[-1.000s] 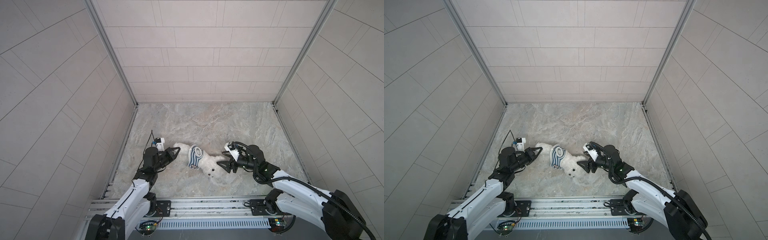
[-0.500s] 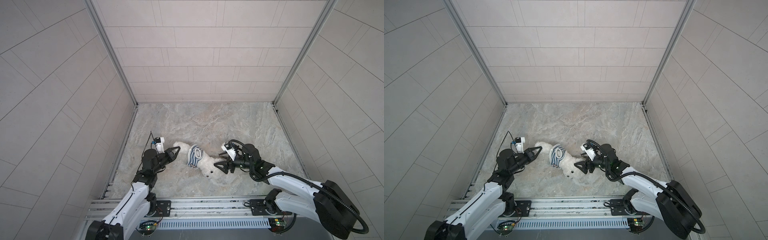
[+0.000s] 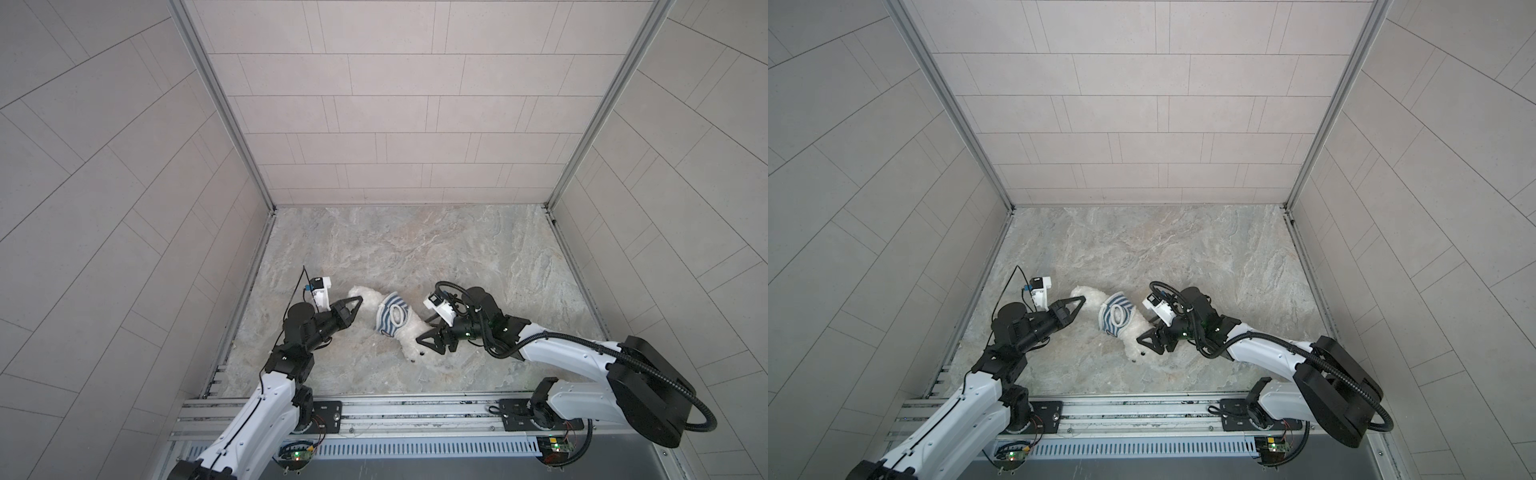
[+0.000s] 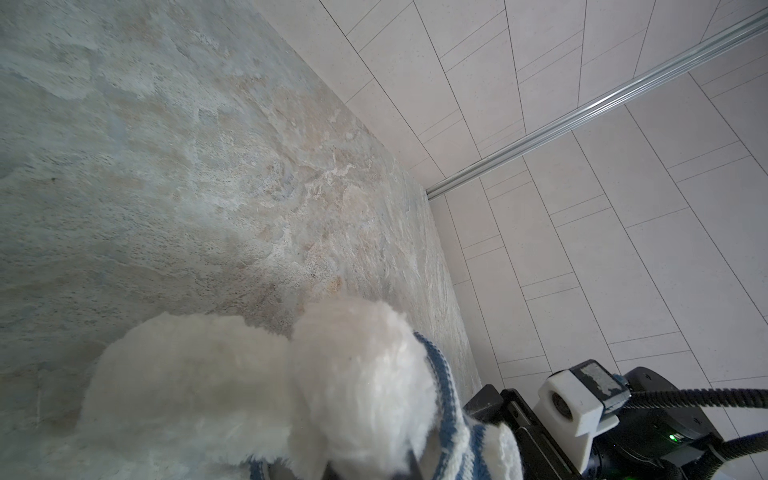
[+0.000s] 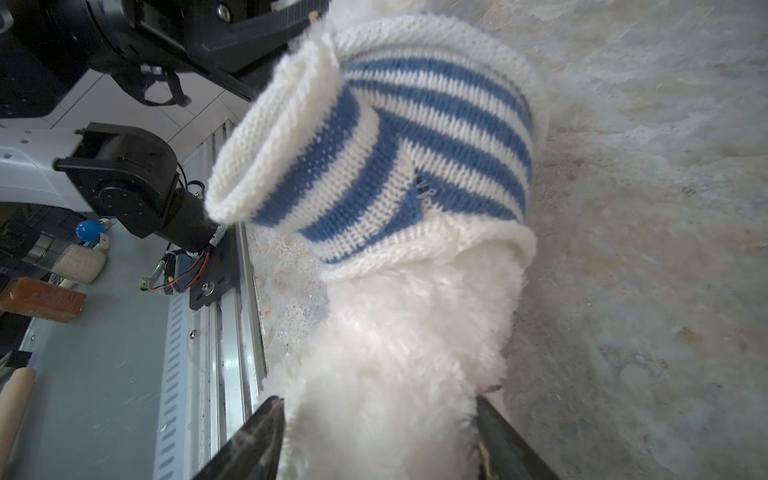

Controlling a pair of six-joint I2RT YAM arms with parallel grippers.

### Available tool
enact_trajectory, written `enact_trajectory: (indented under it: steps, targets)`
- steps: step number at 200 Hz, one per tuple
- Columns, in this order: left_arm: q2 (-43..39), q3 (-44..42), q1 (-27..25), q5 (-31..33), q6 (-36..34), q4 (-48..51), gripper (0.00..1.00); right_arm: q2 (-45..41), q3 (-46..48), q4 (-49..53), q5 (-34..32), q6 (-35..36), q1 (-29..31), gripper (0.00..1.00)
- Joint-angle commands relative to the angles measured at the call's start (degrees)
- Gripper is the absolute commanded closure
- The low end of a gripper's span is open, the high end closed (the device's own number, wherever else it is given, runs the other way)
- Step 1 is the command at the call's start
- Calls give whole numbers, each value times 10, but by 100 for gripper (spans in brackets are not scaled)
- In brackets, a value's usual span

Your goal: Dress the teddy bear

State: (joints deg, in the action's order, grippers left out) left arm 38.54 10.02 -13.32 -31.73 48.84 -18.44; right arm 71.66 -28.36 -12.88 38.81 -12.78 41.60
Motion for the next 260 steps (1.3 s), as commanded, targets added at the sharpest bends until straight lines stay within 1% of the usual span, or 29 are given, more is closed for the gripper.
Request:
enact_trajectory:
  steps: [1,13,31,42,65,81,97,107,112,115,123,128,137,141,149,165,171,179,200,217,224,231,240,252,260]
  targets:
    - [-16,-6,-3,3,-15,7,100,-4,-13,45,-18,13,11,32]
    - [-19,-7,-4,4,-17,11,100,-9,-13,60,-28,23,11,37]
    - [-22,-5,-4,5,-18,14,100,-10,-17,71,-39,31,14,51]
    - [-26,-5,-5,5,-19,17,100,-5,-22,81,-46,38,16,59]
    - [-39,-1,-4,9,-25,33,100,6,-40,116,-61,60,25,66]
    - [-47,3,-5,11,-30,48,100,3,-46,129,-69,73,29,75]
    - [-57,8,-6,13,-35,62,100,-9,-58,149,-80,85,30,88]
    - [-67,16,-9,19,-44,82,100,-24,-66,162,-88,98,31,100]
    - [-72,22,-10,24,-52,98,100,-33,-68,170,-96,106,33,100]
    - [-73,28,-11,26,-58,109,96,-39,-68,175,-103,112,33,100]
    - [-75,47,-13,30,-78,146,83,-53,-89,194,-123,130,37,100]
    - [-76,60,-13,32,-92,174,74,-61,-98,208,-137,145,39,100]
    - [-79,87,-15,41,-116,226,54,-71,-112,228,-160,171,42,100]
    - [-80,98,-14,46,-126,251,47,-75,-116,233,-168,180,42,100]
    - [-82,123,-14,56,-145,298,38,-80,-123,237,-182,195,42,100]
    - [-82,177,-16,62,-181,388,29,-81,-134,239,-202,214,42,100]
    - [-80,198,-19,62,-194,421,29,-79,-139,241,-206,220,42,100]
    - [-78,227,-22,65,-211,465,31,-74,-144,244,-208,227,43,100]
    - [-74,288,-28,62,-251,557,47,-71,-143,228,-228,245,56,100]
    - [-64,324,-30,64,-275,616,55,-66,-144,226,-242,251,63,100]
    - [-61,337,-30,72,-283,639,56,-63,-145,228,-247,252,64,100]
    - [-59,347,-30,75,-289,650,59,-61,-144,228,-250,254,64,100]
    - [-57,353,-31,63,-290,651,63,-59,-143,227,-251,256,65,100]
    - [-46,357,-39,29,-282,641,69,-58,-141,224,-250,256,65,100]
    - [-37,355,-56,11,-269,624,73,-58,-139,222,-250,254,66,100]
